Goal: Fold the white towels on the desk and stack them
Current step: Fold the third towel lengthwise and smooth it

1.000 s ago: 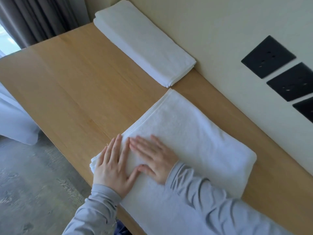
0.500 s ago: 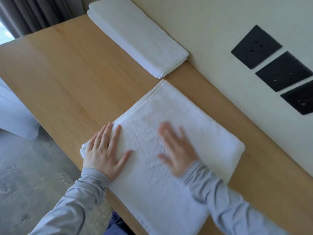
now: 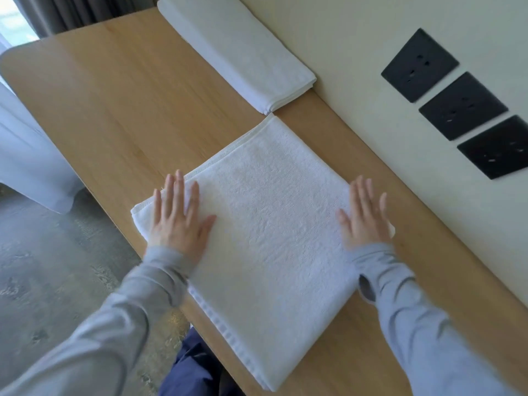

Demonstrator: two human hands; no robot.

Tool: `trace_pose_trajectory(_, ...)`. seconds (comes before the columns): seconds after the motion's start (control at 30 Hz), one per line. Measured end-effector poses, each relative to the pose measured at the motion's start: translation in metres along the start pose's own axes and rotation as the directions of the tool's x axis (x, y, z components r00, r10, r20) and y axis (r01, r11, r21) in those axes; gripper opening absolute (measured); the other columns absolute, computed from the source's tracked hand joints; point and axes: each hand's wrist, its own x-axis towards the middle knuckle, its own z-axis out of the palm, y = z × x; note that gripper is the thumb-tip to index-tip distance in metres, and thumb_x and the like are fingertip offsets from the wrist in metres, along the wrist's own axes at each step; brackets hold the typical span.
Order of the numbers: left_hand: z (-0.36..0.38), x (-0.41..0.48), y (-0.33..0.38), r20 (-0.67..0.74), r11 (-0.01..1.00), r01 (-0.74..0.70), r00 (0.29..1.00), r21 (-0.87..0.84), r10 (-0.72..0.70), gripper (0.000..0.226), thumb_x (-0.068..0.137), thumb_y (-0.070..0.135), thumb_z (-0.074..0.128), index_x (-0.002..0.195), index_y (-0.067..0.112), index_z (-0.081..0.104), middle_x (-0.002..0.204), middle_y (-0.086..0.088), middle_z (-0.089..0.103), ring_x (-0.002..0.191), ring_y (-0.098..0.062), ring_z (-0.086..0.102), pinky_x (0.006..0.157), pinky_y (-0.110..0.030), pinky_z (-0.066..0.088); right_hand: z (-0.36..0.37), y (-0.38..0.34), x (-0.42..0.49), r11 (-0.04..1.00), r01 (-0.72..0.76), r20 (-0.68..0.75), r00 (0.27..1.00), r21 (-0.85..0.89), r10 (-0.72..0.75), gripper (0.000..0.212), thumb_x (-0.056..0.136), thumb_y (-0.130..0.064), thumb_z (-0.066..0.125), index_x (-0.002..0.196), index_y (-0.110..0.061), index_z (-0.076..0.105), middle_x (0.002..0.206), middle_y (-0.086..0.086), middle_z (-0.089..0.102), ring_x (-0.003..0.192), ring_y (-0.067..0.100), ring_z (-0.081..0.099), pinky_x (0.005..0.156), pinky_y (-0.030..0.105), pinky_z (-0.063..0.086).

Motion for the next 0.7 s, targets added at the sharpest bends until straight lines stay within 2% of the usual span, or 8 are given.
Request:
trace_pose_trajectory(0.07, 0.001, -0.031, 0.050, -0.050, 0.996, -0.013, 0.999, -0.090, 0.008, 0.072, 0.091, 0.048, 0.017, 0.145, 0.000, 0.025, 0.153, -0.020, 0.016, 0.142, -0.035, 0.014, 0.116, -0.049, 0.012, 0.001, -0.049, -0.026, 0.975, 0.212, -0.117, 0.972, 0.070, -0.203, 0.056, 0.091, -0.024, 0.029, 0.138, 0.006, 0.035, 0.147, 0.021, 0.032, 0.137, 0.035, 0.028, 0.113, 0.051, 0.014)
trace_pose_trajectory(0.13, 0.015, -0.071, 0.105, -0.046, 0.976, -0.137, 0.990, -0.168, 0.131, 0.064, 0.096, 0.042, 0.018, 0.140, -0.001, 0.035, 0.149, -0.018, 0.030, 0.137, -0.035, 0.030, 0.112, -0.052, 0.025, 0.017, -0.089, -0.061, 0.917, 0.398, -0.077, 0.915, 0.021, -0.395, 0.054, 0.088, -0.024, 0.033, 0.134, 0.002, 0.044, 0.143, 0.017, 0.040, 0.132, 0.033, 0.038, 0.111, 0.051, 0.025)
trace_pose_trajectory(0.2, 0.022, -0.097, 0.127, 0.058, 0.960, -0.171, 0.980, -0.223, 0.188, 0.066, 0.098, 0.045, 0.012, 0.140, 0.001, 0.037, 0.149, -0.014, 0.031, 0.137, -0.031, 0.032, 0.109, -0.047, 0.023, 0.030, -0.104, -0.084, 0.886, 0.463, 0.049, 0.886, -0.031, -0.461, 0.057, 0.089, -0.033, 0.031, 0.139, -0.006, 0.039, 0.145, 0.011, 0.038, 0.135, 0.026, 0.034, 0.111, 0.048, 0.028)
trace_pose_trajectory(0.3, 0.039, -0.106, 0.109, 0.112, 0.970, -0.214, 0.967, -0.116, 0.227, 0.076, 0.094, 0.057, 0.011, 0.139, 0.004, 0.039, 0.148, -0.011, 0.034, 0.136, -0.028, 0.034, 0.107, -0.041, 0.024, 0.037, -0.073, -0.079, 0.837, 0.546, 0.087, 0.833, 0.034, -0.546, 0.057, 0.090, -0.036, 0.035, 0.143, -0.015, 0.033, 0.150, 0.007, 0.032, 0.140, 0.021, 0.025, 0.111, 0.048, 0.020)
trace_pose_trajectory(0.37, 0.048, -0.107, 0.100, 0.098, 0.967, -0.239, 0.964, -0.088, 0.247, 0.078, 0.092, 0.061, 0.015, 0.140, 0.003, 0.038, 0.149, -0.012, 0.034, 0.137, -0.027, 0.033, 0.108, -0.042, 0.024, 0.034, -0.029, -0.063, 0.868, 0.495, 0.106, 0.861, 0.046, -0.497, 0.062, 0.088, -0.037, 0.034, 0.146, -0.015, 0.024, 0.153, 0.004, 0.023, 0.142, 0.018, 0.022, 0.112, 0.051, 0.020)
trace_pose_trajectory(0.47, 0.053, -0.108, 0.103, 0.117, 0.972, -0.211, 0.968, -0.098, 0.222, 0.082, 0.090, 0.064, 0.019, 0.142, 0.002, 0.033, 0.152, -0.012, 0.029, 0.140, -0.024, 0.028, 0.110, -0.043, 0.022, 0.028, 0.051, -0.035, 0.978, 0.207, 0.140, 0.969, -0.010, -0.204, 0.067, 0.090, -0.046, 0.015, 0.148, -0.013, 0.011, 0.156, 0.001, 0.009, 0.145, 0.016, 0.010, 0.117, 0.048, 0.009)
trace_pose_trajectory(0.6, 0.056, -0.108, 0.103, 0.083, 0.972, -0.222, 0.970, -0.074, 0.228, 0.084, 0.089, 0.065, 0.020, 0.143, 0.001, 0.031, 0.152, -0.012, 0.028, 0.140, -0.026, 0.027, 0.110, -0.044, 0.023, 0.015, 0.102, -0.013, 0.997, -0.040, 0.213, 0.975, -0.070, 0.054, 0.083, 0.082, -0.057, -0.009, 0.149, -0.009, 0.001, 0.158, 0.005, 0.007, 0.144, 0.012, -0.003, 0.118, 0.043, -0.004)
trace_pose_trajectory(0.7, 0.054, -0.108, 0.103, 0.073, 0.973, -0.214, 0.973, -0.083, 0.220, 0.084, 0.089, 0.065, 0.021, 0.143, 0.001, 0.031, 0.152, -0.012, 0.027, 0.140, -0.026, 0.027, 0.111, -0.044, 0.022, 0.007, 0.065, -0.024, 0.994, 0.106, -0.022, 0.994, 0.030, -0.106, 0.068, 0.095, -0.047, 0.009, 0.148, -0.005, 0.007, 0.156, 0.008, 0.007, 0.144, 0.019, 0.005, 0.118, 0.043, -0.002)
